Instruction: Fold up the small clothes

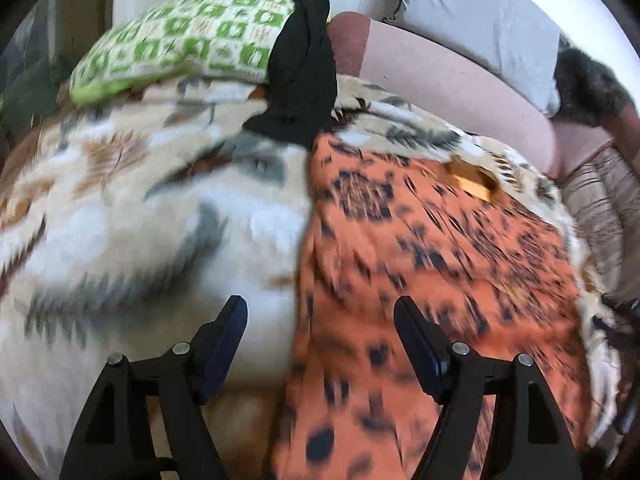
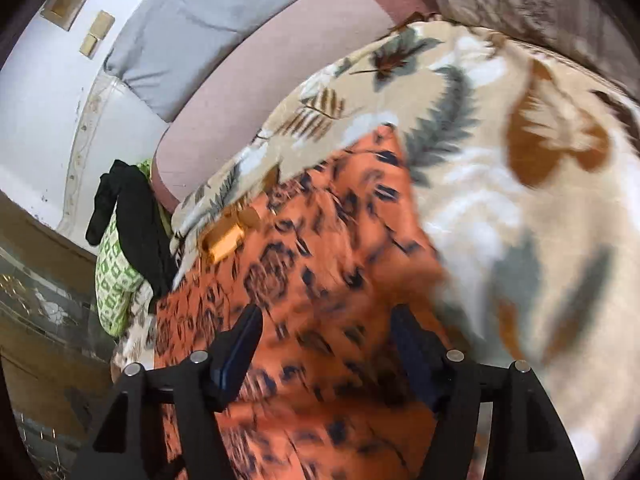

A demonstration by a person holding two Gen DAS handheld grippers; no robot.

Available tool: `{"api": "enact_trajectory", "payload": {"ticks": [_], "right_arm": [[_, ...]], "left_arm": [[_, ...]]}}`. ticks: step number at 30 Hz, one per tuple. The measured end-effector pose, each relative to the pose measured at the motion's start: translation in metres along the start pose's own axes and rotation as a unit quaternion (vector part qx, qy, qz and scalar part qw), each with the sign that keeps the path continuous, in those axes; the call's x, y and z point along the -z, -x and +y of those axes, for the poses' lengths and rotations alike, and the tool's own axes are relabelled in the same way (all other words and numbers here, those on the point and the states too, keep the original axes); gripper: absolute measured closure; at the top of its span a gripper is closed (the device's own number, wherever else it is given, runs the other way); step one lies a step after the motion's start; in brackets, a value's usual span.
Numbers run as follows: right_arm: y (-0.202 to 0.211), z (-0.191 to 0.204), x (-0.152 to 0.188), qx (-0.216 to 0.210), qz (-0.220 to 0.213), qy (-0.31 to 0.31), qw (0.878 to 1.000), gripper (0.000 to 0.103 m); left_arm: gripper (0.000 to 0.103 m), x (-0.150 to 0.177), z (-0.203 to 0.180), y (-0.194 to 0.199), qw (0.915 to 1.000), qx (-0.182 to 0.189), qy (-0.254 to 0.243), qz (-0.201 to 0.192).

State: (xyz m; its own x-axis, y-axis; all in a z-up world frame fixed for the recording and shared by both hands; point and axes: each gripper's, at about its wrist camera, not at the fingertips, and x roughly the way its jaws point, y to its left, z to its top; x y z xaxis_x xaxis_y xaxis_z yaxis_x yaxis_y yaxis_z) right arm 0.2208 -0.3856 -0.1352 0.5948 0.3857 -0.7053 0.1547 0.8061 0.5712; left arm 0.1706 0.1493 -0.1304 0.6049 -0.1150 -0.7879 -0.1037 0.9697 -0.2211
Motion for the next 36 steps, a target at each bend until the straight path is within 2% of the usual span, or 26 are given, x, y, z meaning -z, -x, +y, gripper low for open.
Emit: {"api": "enact_trajectory", "payload": {"ticks": [2,5,7,11,16,19,20,21,22,23,26,29,30,31,32,33,34,35,36], "right_arm": [[0.024,-0.02,0.022,0.015,0.02,0.003,1.0,0.033],[0.058,-0.051,0.059,0.034,0.073,0.005,0.997,0.033],[0.081,-0.065,0.088,0.024,0.099,-0.002,0.995,0.033],[0.118,-0.071,0.13,0.009,0.113,0.025,0.993,0.033],[0.106,-0.077,0.152,0.015,0.135,0.016,0.991,0.033],[0.097,-0.064,0.16,0.021,0.141,0.041,0.989,0.032],[0.098,-0.067,0.162,0.023,0.14,0.041,0.989,0.034],[0.098,-0.067,0.162,0.018,0.141,0.039,0.989,0.041],[0.098,-0.069,0.162,0.009,0.145,0.033,0.989,0.052],[0.097,-0.071,0.164,-0.001,0.152,0.024,0.988,0.081],[0.1,-0.076,0.166,-0.007,0.146,0.017,0.989,0.081],[0.102,-0.081,0.164,-0.031,0.141,-0.003,0.99,0.077],[0.1,-0.08,0.164,-0.036,0.145,-0.006,0.989,0.071],[0.098,-0.081,0.164,-0.034,0.147,-0.008,0.989,0.065],[0.096,-0.081,0.163,-0.031,0.151,-0.01,0.988,0.055],[0.095,-0.08,0.163,-0.032,0.156,-0.005,0.987,0.054],[0.094,-0.078,0.163,-0.03,0.157,0.004,0.987,0.055],[0.093,-0.077,0.163,-0.029,0.161,0.008,0.987,0.068],[0.09,-0.076,0.164,-0.028,0.17,0.008,0.985,0.089]], "left_arm": [[0.027,0.025,0.01,0.016,0.9993,0.025,0.012,0.024],[0.027,0.062,0.018,0.031,0.9973,0.034,0.022,0.062],[0.027,0.09,0.022,0.042,0.9951,0.039,0.031,0.085],[0.027,0.122,0.022,0.053,0.9921,0.058,0.047,0.1],[0.025,0.136,0.014,0.054,0.9922,0.055,0.033,0.108],[0.025,0.138,0.011,0.052,0.9924,0.051,0.026,0.109],[0.025,0.138,0.009,0.053,0.9922,0.048,0.028,0.112],[0.026,0.137,0.01,0.055,0.9916,0.051,0.034,0.114],[0.026,0.138,0.009,0.058,0.9913,0.06,0.038,0.111],[0.027,0.14,0.009,0.062,0.9917,0.066,0.039,0.104],[0.028,0.145,0.013,0.064,0.9927,0.057,0.035,0.101],[0.028,0.148,0.024,0.06,0.9906,0.062,0.064,0.104],[0.028,0.148,0.025,0.059,0.9901,0.066,0.066,0.105],[0.039,0.148,0.025,0.059,0.9901,0.066,0.063,0.107],[0.056,0.147,0.024,0.058,0.9904,0.062,0.058,0.109],[0.097,0.147,0.024,0.055,0.9908,0.045,0.047,0.119],[0.096,0.146,0.026,0.053,0.9894,0.053,0.051,0.125],[0.096,0.146,0.031,0.054,0.9879,0.064,0.065,0.126],[0.097,0.144,0.033,0.06,0.9875,0.07,0.072,0.122]]}}
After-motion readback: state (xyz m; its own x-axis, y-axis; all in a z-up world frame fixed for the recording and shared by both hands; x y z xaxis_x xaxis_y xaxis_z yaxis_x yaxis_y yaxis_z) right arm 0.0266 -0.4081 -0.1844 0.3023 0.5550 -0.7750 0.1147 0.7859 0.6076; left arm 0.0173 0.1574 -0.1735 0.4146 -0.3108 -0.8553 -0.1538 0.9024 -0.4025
